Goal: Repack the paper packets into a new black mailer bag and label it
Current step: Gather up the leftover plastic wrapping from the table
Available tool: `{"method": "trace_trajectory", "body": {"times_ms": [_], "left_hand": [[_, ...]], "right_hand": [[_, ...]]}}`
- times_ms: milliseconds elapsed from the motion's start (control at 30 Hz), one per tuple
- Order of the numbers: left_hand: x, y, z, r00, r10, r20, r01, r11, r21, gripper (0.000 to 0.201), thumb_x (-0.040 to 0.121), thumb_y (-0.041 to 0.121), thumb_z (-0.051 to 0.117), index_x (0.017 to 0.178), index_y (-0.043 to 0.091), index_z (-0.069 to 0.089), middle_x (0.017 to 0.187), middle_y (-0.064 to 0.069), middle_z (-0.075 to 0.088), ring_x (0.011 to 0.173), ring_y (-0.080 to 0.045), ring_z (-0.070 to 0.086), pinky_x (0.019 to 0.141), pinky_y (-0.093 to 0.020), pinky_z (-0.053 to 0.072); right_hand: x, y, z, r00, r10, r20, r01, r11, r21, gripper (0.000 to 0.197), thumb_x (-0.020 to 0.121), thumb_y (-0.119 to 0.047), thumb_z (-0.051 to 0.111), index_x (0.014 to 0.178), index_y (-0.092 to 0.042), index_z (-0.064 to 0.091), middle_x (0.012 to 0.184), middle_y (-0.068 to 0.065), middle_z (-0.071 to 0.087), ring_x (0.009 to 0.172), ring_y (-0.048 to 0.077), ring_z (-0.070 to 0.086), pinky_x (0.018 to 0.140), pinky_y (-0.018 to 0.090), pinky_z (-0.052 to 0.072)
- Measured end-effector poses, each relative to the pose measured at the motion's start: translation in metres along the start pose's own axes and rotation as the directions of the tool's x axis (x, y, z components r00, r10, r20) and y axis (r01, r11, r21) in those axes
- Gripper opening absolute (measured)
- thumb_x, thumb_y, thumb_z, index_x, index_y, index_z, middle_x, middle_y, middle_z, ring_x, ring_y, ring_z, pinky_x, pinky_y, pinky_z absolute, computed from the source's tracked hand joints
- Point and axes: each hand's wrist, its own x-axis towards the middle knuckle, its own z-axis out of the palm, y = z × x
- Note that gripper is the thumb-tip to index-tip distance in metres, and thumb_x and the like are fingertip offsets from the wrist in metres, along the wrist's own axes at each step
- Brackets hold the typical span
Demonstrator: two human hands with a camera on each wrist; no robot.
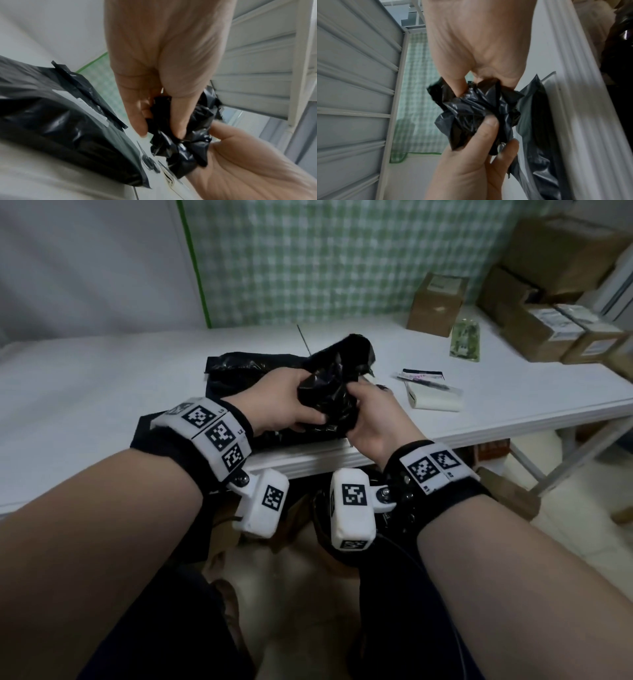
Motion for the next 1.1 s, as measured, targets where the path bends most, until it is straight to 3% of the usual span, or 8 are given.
{"method": "trace_trajectory", "body": {"times_ms": [100, 200, 267, 400, 600, 833, 1000, 1100], "left_hand": [[0.001, -0.004, 0.007, 0.999, -0.041, 0.022, 0.041, 0.999, 0.003, 0.017, 0.076, 0.001, 0.071, 0.082, 0.012, 0.060, 0.075, -0.001, 0.061, 0.067, -0.011, 0.061, 0.053, -0.019, 0.056], [0.003, -0.006, 0.015, 0.997, -0.050, 0.058, 0.051, 0.999, -0.009, 0.018, 0.076, 0.001, 0.071, 0.075, 0.014, 0.058, 0.075, -0.003, 0.061, 0.069, -0.014, 0.059, 0.058, -0.023, 0.054], [0.003, -0.004, 0.020, 0.997, 0.006, 0.077, -0.002, 0.999, -0.050, 0.017, 0.075, 0.000, 0.072, 0.076, 0.011, 0.060, 0.078, -0.005, 0.061, 0.073, -0.015, 0.056, 0.068, -0.024, 0.048], [0.004, -0.004, 0.033, 0.991, 0.000, 0.131, 0.031, 0.971, -0.238, 0.022, 0.080, -0.004, 0.064, 0.082, 0.018, 0.061, 0.081, 0.001, 0.064, 0.066, -0.004, 0.061, 0.068, -0.018, 0.051], [0.004, -0.005, 0.060, 0.980, -0.049, 0.195, 0.096, 0.966, -0.239, 0.017, 0.091, 0.010, 0.056, 0.107, 0.016, 0.055, 0.087, -0.001, 0.061, 0.069, -0.012, 0.061, 0.049, -0.018, 0.053], [0.007, -0.009, 0.092, 0.994, 0.031, 0.109, -0.037, 0.998, 0.053, 0.035, 0.090, 0.007, 0.054, 0.119, 0.021, 0.040, 0.082, -0.011, 0.059, 0.032, -0.008, 0.054, 0.036, -0.025, 0.049], [0.004, -0.015, 0.115, 0.952, 0.255, 0.168, -0.305, 0.821, 0.483, 0.022, 0.081, 0.001, 0.049, 0.101, 0.010, 0.053, 0.091, -0.013, 0.067, 0.082, -0.030, 0.063, 0.063, -0.030, 0.040], [0.003, -0.025, 0.129, 0.951, 0.255, 0.176, -0.309, 0.828, 0.468, 0.026, 0.080, -0.002, 0.048, 0.100, 0.011, 0.060, 0.095, -0.010, 0.068, 0.090, -0.026, 0.059, 0.064, -0.022, 0.029]], "right_hand": [[-0.004, -0.001, -0.009, 0.995, -0.085, -0.057, 0.079, 0.992, -0.101, 0.042, 0.093, -0.003, 0.050, 0.130, -0.020, 0.042, 0.101, 0.007, 0.061, 0.080, 0.018, 0.063, 0.063, 0.032, 0.054], [-0.004, -0.005, -0.017, 0.952, -0.306, -0.011, 0.266, 0.844, -0.466, 0.052, 0.078, 0.002, 0.050, 0.117, -0.033, 0.054, 0.131, 0.006, 0.049, 0.119, 0.025, 0.053, 0.093, 0.041, 0.051], [-0.005, -0.007, -0.020, 0.936, -0.352, 0.024, 0.297, 0.751, -0.590, 0.041, 0.074, -0.002, 0.047, 0.098, -0.030, 0.066, 0.125, -0.003, 0.051, 0.124, 0.020, 0.049, 0.104, 0.036, 0.042], [-0.013, -0.010, -0.038, 0.961, -0.277, -0.015, 0.205, 0.743, -0.637, 0.013, 0.079, -0.018, 0.047, 0.070, -0.010, 0.053, 0.078, 0.007, 0.049, 0.075, 0.017, 0.048, 0.073, 0.031, 0.038], [-0.027, 0.001, -0.076, 1.000, -0.008, -0.023, -0.004, 0.873, -0.488, 0.050, 0.089, -0.052, 0.050, 0.116, -0.012, 0.065, 0.109, 0.006, 0.070, 0.096, 0.021, 0.069, 0.083, 0.037, 0.056], [-0.046, 0.024, -0.102, 0.994, 0.095, -0.045, -0.105, 0.934, -0.340, 0.016, 0.094, -0.024, 0.054, 0.107, -0.015, 0.055, 0.092, 0.007, 0.061, 0.073, 0.018, 0.062, 0.052, 0.022, 0.053], [-0.051, 0.041, -0.117, 0.974, 0.226, -0.026, -0.227, 0.950, -0.216, 0.029, 0.092, -0.048, 0.050, 0.107, -0.027, 0.062, 0.098, -0.001, 0.069, 0.087, 0.017, 0.067, 0.071, 0.028, 0.058], [-0.049, 0.048, -0.125, 0.969, 0.241, -0.060, -0.248, 0.948, -0.199, 0.014, 0.094, -0.033, 0.053, 0.101, -0.023, 0.058, 0.098, 0.001, 0.066, 0.085, 0.017, 0.066, 0.071, 0.028, 0.060]]}}
